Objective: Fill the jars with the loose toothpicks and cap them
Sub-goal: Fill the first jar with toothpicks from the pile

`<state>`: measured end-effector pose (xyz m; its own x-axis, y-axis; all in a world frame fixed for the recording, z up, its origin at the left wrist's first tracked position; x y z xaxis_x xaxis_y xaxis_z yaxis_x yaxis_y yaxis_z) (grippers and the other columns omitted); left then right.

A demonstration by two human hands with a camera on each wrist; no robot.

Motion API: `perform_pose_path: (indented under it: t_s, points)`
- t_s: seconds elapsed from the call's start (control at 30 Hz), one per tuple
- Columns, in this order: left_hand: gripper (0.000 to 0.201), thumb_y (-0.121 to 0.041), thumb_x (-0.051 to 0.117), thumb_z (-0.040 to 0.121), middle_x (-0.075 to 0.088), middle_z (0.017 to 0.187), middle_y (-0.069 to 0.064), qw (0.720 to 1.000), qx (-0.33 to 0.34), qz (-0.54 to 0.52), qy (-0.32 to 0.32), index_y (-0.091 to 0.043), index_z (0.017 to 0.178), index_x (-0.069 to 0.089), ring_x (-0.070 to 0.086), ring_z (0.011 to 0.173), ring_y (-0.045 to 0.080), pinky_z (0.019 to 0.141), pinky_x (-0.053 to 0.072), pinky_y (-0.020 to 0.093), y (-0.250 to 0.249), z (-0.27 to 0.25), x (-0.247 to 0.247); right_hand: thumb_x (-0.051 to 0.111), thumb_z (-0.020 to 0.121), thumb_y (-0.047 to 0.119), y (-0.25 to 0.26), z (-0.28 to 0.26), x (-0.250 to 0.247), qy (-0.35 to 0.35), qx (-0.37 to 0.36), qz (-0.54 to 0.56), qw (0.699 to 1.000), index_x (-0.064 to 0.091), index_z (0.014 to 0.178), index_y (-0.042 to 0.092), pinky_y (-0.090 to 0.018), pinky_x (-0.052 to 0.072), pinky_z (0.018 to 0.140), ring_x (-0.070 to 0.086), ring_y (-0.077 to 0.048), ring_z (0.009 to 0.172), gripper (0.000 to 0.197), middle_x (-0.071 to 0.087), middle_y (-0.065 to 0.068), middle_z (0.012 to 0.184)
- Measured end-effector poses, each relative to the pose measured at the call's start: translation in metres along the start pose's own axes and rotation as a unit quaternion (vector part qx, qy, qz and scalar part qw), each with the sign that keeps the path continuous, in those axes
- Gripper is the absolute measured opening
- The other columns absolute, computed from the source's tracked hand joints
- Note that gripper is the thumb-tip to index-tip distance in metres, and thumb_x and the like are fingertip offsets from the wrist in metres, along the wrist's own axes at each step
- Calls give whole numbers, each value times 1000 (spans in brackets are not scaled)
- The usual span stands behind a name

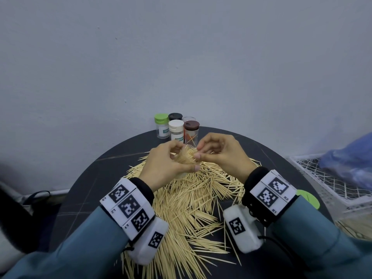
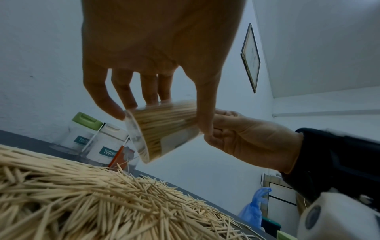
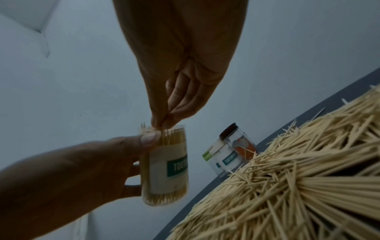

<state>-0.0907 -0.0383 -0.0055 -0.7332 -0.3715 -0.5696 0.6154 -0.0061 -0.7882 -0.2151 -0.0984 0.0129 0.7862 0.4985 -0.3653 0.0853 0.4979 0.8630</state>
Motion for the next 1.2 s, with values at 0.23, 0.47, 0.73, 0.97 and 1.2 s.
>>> perform_pose_path:
  t_s: [0.23, 0.47, 0.73, 0.97, 1.2]
  points:
    - [55, -38, 87, 57, 63, 97, -14, 1000, 0, 5, 23, -29, 106, 63, 58, 93, 4, 67, 38, 9, -4, -2, 6, 79, 71, 19, 8, -3, -5, -39, -25, -110, 993, 69, 72, 19, -5, 39, 58, 60, 5, 60, 10, 68, 9, 65]
    - [62, -42, 85, 57, 64, 109, -9, 1000, 3, 4, -11, -27, 114, 63, 57, 98, 7, 69, 38, 12, -2, -1, -5, 75, 75, 23, 9, -1, -7, -39, -35, -142, 988, 73, 79, 19, -9, 45, 61, 58, 2, 67, 6, 69, 9, 75]
    - [62, -40, 86, 57, 63, 110, -9, 1000, 9, 26, -13, -27, 113, 63, 56, 100, 7, 76, 36, 18, -5, -3, -3, 71, 80, 21, 3, -1, -3, -17, -28, -223, 974, 67, 77, 20, -5, 38, 61, 51, 1, 63, 6, 58, 14, 71]
    - [60, -41, 87, 57, 64, 105, -13, 999, 13, 39, 5, -28, 111, 64, 58, 98, 5, 74, 40, 18, -8, -3, 4, 61, 88, 29, 4, 0, 0, -16, -40, -312, 949, 60, 83, 24, -28, 42, 71, 49, -8, 75, 7, 51, 12, 79]
    - [61, -42, 87, 56, 65, 104, -12, 999, 10, 31, -6, -28, 110, 64, 59, 97, 6, 77, 42, 20, -6, -3, -2, 68, 83, 25, 4, -1, 4, 17, -33, -216, 976, 70, 79, 19, -26, 41, 72, 51, -9, 70, 8, 57, 12, 70]
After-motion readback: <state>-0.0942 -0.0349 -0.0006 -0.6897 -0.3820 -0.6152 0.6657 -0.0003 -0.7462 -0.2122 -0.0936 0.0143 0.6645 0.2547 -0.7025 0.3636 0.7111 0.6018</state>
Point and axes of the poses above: each hand's wrist, its own z-axis towards the middle knuckle, its own x-axis out of the palm, y = z × x, the point moved 9 cm from there along z, towards the middle knuckle
